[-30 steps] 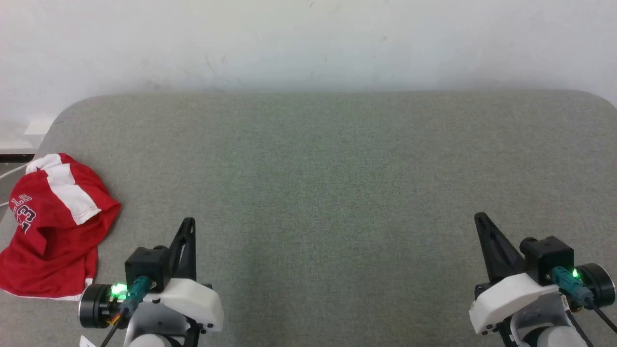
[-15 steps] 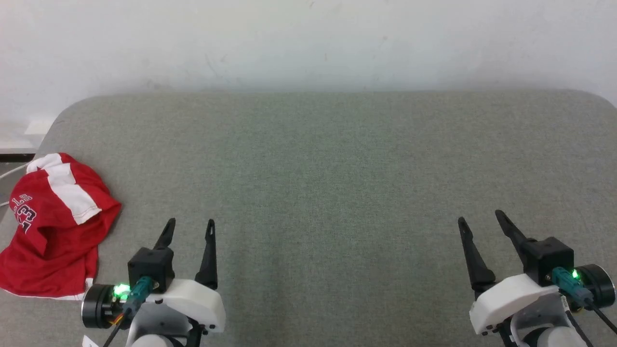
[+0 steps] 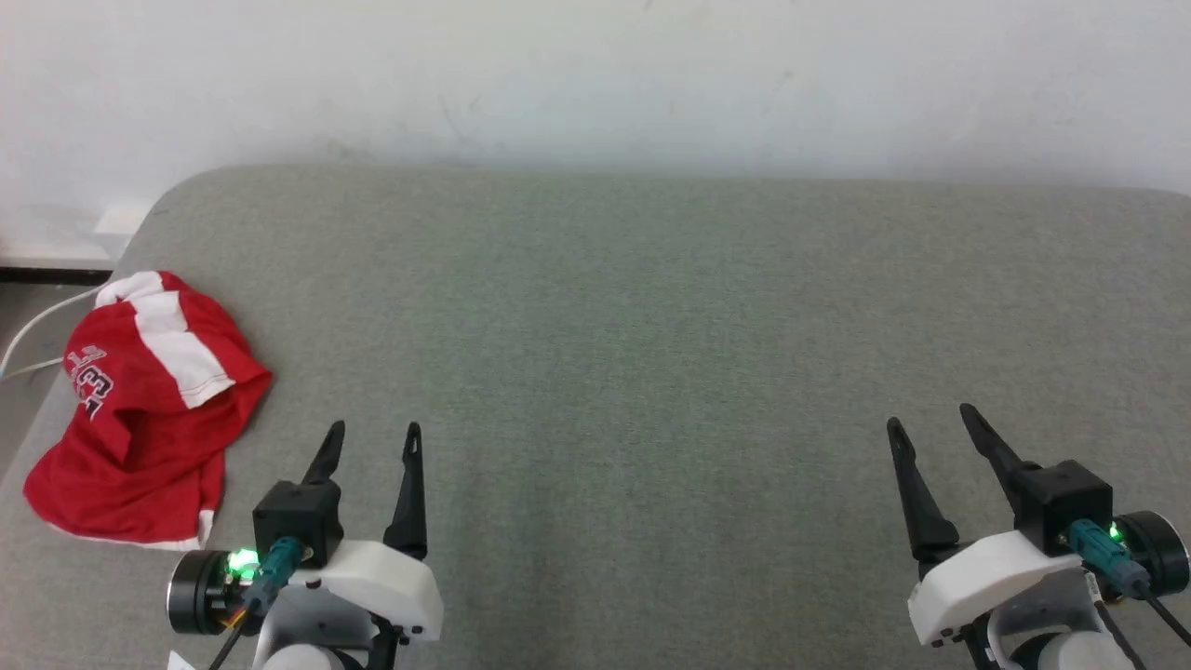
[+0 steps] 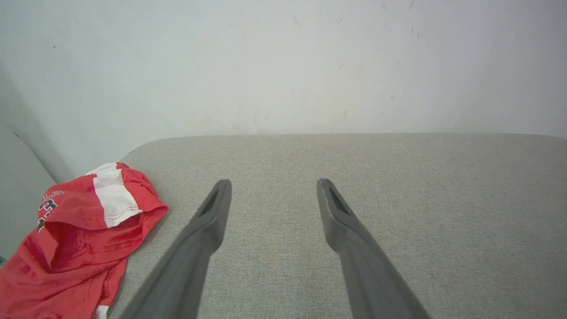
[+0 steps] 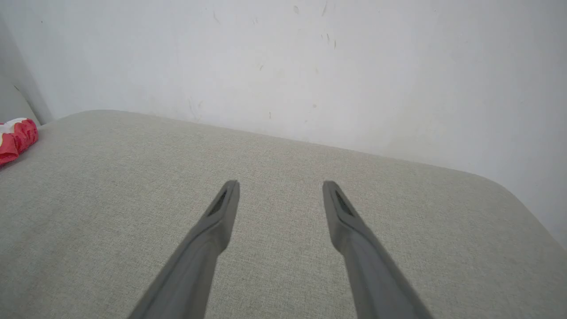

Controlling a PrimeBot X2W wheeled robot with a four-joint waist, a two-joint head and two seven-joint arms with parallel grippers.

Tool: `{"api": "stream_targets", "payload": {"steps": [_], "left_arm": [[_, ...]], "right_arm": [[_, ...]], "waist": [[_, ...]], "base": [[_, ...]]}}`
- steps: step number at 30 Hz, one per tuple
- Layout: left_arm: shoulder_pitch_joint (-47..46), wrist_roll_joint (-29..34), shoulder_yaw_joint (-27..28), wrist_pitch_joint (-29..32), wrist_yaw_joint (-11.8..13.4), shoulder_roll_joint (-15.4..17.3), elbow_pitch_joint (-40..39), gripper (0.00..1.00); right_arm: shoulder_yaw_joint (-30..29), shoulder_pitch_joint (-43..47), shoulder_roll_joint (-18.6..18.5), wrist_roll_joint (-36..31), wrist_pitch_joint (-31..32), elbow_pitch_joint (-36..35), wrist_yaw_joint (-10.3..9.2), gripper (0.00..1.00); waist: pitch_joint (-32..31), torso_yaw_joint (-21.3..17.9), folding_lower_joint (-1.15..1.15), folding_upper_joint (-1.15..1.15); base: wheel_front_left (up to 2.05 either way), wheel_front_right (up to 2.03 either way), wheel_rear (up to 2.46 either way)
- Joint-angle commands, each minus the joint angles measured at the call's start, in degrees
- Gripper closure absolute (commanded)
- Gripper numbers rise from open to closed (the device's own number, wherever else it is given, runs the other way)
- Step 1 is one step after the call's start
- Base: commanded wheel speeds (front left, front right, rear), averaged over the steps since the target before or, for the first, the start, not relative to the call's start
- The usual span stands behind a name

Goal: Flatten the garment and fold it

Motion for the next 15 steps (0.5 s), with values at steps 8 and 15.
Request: {"api": "stream_targets", "payload": {"steps": [8,15], "left_arm": [[-1.0,-1.1,-0.4,-1.4,1.2,0.3,0.7,0.00],[-1.1,-1.7,-0.6,-2.2,1.5,0.3,0.9,0.00]], "right_arm": [[0.2,-0.8,0.1,0.1,-0.8,0.5,-0.03,0.00],[0.4,-1.1,0.1,0.1,-1.2,0.7,-0.03,0.00]], "waist": [[0.3,4.1,0.00,0.00],[0.6,6.4,0.00,0.00]], "base": [[0.00,0.00,0.00],[0.00,0.00,0.00]]}}
